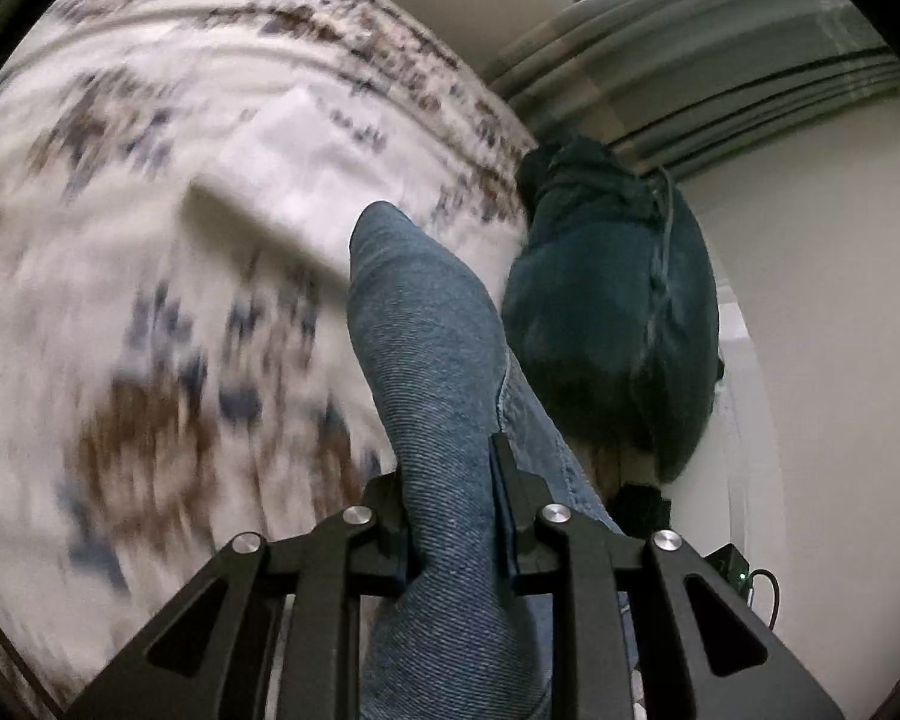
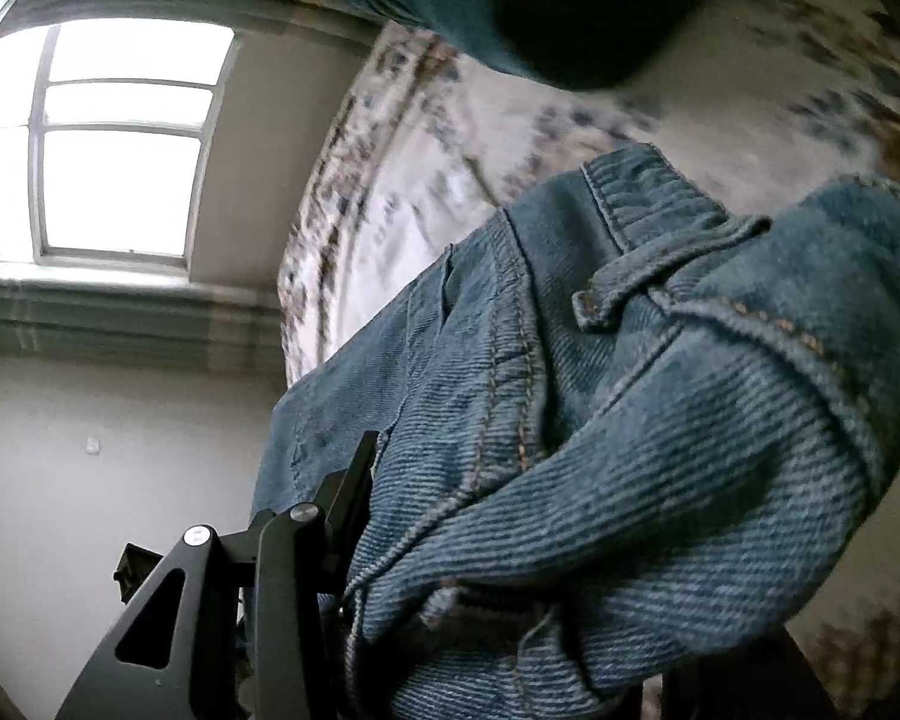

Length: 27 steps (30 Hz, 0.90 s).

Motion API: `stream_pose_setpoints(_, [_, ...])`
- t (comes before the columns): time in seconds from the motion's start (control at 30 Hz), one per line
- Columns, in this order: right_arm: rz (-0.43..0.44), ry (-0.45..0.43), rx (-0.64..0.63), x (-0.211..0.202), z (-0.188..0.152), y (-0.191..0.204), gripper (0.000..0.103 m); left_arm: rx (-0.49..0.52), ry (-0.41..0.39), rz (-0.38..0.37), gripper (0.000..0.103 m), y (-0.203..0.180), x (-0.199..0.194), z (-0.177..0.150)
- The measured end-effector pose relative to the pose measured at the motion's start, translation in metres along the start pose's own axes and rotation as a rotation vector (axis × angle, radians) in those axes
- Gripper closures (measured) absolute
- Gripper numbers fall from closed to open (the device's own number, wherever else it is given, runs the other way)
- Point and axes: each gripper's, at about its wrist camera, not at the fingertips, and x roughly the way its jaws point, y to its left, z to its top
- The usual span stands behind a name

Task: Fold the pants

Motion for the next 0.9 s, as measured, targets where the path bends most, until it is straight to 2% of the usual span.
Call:
stream_pose_setpoints(0.03, [0.005, -0.019, -0.004, 0.021, 0.012, 0.014, 0.057, 0.02, -0.002, -0.008, 0.085, 0.008, 0.007, 0.031])
stream_pose_setpoints(0.13, [0.028, -0.046, -0.01, 0.081, 0.048, 0.047, 0.057, 0.066, -0.01, -0.015, 0.085, 0.03, 0.024, 0.098])
stream_pose_setpoints(0.27, [0.059, -0.062, -0.052, 0.167, 0.096, 0.078, 0.057, 0.089, -0.026, -0.032, 0.085, 0.066, 0.054, 0.173])
stream_pose_setpoints(0.37, [0.081, -0.064, -0.063, 0.238, 0.13, 0.088, 0.057, 0.085, -0.029, -0.035, 0.085, 0.096, 0.087, 0.218])
stream_pose_setpoints(0.5, [0.092, -0.064, -0.044, 0.319, 0.161, 0.081, 0.057, 0.076, -0.037, -0.019, 0.085, 0.133, 0.127, 0.262])
stream_pose_setpoints(0.6, [0.088, -0.07, -0.023, 0.362, 0.171, 0.066, 0.057, 0.061, -0.017, 0.003, 0.085, 0.163, 0.154, 0.279])
stream_pose_setpoints(0.7, [0.016, -0.034, -0.045, 0.393, 0.175, 0.052, 0.057, 0.056, 0.042, 0.051, 0.084, 0.197, 0.181, 0.278])
stream_pose_setpoints(0.8, [-0.037, 0.036, -0.056, 0.404, 0.17, 0.04, 0.05, 0.057, 0.087, 0.082, 0.079, 0.217, 0.188, 0.266])
stream_pose_setpoints(0.9, [-0.085, 0.071, -0.074, 0.403, 0.172, 0.038, 0.043, 0.042, 0.097, 0.109, 0.075, 0.217, 0.178, 0.259])
